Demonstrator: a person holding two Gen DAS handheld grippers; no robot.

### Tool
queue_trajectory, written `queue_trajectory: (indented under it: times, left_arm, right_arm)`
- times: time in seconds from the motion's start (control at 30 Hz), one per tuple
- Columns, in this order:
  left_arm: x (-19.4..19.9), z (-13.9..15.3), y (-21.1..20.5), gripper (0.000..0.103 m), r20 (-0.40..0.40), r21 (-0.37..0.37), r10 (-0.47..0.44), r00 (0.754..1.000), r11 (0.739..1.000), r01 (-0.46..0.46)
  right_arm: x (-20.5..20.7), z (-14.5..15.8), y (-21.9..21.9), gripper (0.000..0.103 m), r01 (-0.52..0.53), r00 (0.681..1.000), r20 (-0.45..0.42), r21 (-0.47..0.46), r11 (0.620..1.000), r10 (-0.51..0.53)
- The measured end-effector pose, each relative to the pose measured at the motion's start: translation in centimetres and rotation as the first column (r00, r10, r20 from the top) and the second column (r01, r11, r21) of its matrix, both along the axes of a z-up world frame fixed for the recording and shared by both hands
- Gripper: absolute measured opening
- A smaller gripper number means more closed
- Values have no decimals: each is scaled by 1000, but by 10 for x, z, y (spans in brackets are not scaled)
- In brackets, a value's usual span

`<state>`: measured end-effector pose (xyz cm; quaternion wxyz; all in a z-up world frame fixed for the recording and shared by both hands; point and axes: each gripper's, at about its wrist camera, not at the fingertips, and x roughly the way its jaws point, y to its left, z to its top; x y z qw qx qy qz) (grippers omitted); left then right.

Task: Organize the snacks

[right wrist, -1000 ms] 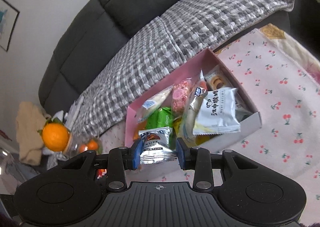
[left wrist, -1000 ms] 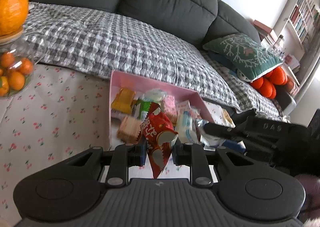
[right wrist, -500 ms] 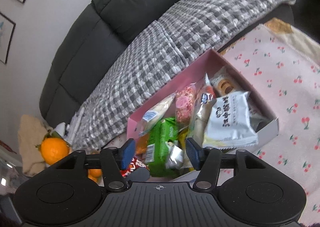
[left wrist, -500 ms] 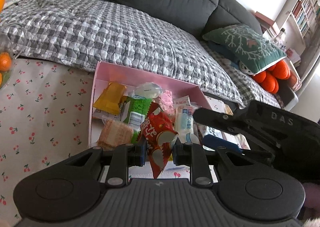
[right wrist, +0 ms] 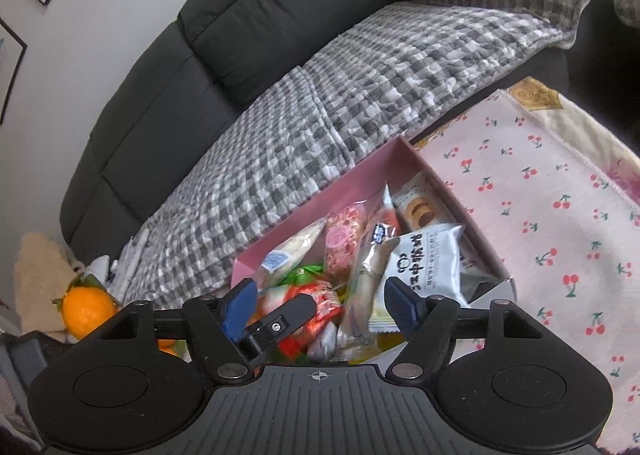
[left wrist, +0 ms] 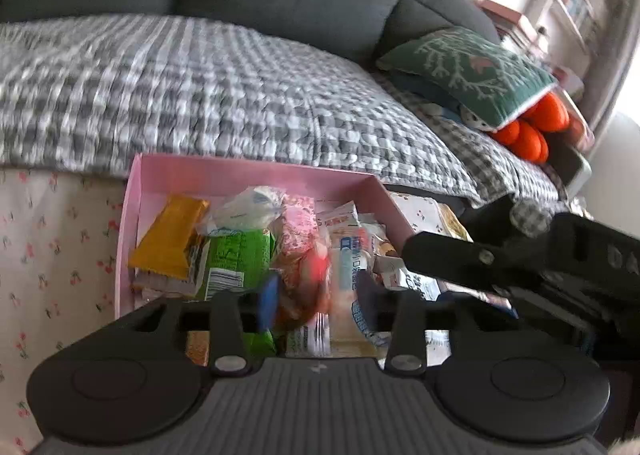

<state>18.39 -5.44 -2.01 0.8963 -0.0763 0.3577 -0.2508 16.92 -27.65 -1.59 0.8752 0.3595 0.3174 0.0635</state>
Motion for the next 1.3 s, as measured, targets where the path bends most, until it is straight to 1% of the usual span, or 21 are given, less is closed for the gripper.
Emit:
queue_trajectory:
  times: [0.03,0.07,0.1,0.17,0.27,0.33,0.4,0.47,0.57,0.67,0.73,0.8,0.87,0.93,1.0,1.07,1.17,1.3]
  left_arm:
    - [-2,1,0,55,11,14,-1,1000,1000,1]
    - [-6,3,0,62,21,31,4,1000,1000,-5]
    - [-10,4,1,66,31,49,10,999,999,-11]
    - [-14,7,3,69,35,75,17,999,997,-20]
    - [-24,11,7,78,37,110,33,999,993,-37]
    - [-33,13,9,81,42,133,43,998,990,-48]
    - [-41,14,11,90,43,150,51,998,987,-57]
    - [-49,15,14,91,40,171,63,997,983,-69]
    - [-61,16,18,95,35,203,88,995,975,-93]
    - [-72,16,23,99,21,211,117,993,970,-119]
    - [-78,16,27,99,8,225,142,990,964,-140]
    - [-85,17,32,100,-3,250,168,986,955,-162]
    - [-92,20,37,102,-5,262,195,981,947,-187]
    - [-99,24,43,102,0,268,220,975,940,-212]
    - [-105,27,46,102,7,277,239,971,933,-232]
    - [-111,30,47,102,17,289,254,967,925,-248]
    - [-119,30,48,102,26,307,267,963,915,-262]
    - [-126,25,45,102,16,346,271,962,901,-260]
  right_arm:
    - [-1,0,-1,73,0,1000,-1,-1,1000,0]
    - [-1,0,-2,73,1,1000,-3,-3,1000,-1]
    - [-2,0,-2,73,1,1000,-4,-5,1000,-1]
    - [-4,1,-2,74,1,1000,-7,-13,1000,-1]
    - [-10,4,-2,74,-9,1000,-9,-40,999,8]
    - [-16,7,-1,78,-17,1000,-6,-66,998,17]
    - [-24,10,0,79,-24,1000,-3,-99,995,24]
    - [-31,11,2,79,-35,999,-10,-129,991,34]
    - [-44,14,6,80,-55,998,-27,-176,983,51]
    - [-58,16,8,86,-67,998,-35,-226,972,61]
    - [-67,18,10,86,-75,997,-41,-261,962,67]
    - [-75,19,12,89,-89,996,-49,-310,946,78]
    - [-81,21,14,90,-81,996,-69,-373,924,59]
    - [-85,24,16,90,-79,995,-92,-414,907,45]
    - [-92,26,18,90,-87,994,-97,-435,896,50]
    - [-100,29,24,94,-108,992,-104,-464,879,67]
    - [-110,30,34,94,-123,991,-113,-502,856,76]
    - [-117,23,42,94,-156,985,-143,-496,854,97]
